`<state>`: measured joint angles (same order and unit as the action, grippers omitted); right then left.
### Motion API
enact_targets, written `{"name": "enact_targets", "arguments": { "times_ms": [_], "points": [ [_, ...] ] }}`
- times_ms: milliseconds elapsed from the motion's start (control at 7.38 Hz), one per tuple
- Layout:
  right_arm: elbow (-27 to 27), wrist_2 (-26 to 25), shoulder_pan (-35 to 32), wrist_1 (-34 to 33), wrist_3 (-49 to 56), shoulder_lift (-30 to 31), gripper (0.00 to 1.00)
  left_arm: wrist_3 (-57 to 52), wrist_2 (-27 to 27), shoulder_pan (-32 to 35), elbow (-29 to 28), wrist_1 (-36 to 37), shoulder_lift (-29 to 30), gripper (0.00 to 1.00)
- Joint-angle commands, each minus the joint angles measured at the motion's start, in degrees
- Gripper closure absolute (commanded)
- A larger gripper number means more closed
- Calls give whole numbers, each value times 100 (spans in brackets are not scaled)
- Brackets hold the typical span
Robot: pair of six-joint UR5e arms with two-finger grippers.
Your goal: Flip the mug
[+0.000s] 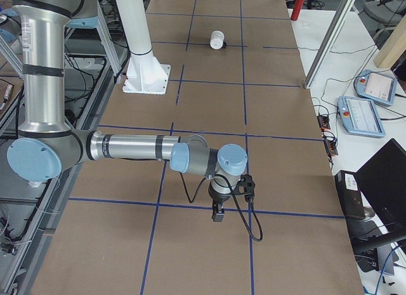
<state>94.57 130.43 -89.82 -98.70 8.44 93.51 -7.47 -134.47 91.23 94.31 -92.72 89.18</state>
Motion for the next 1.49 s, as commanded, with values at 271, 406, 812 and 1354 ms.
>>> {"name": "enact_targets", "arguments": {
  "times_ms": [271,406,812,1354],
  "points": [
    [0,0,0,0,0,0,0,9,0,0,26,-122,-15,0],
    [0,0,0,0,0,0,0,18,9,0,26,-219,2,0],
    [0,0,0,0,0,0,0,9,0,-61,-70,-1567,46,0],
    [0,0,0,0,0,0,0,1255,-1019,-877,-220,-2386,38,0]
  ]
}}
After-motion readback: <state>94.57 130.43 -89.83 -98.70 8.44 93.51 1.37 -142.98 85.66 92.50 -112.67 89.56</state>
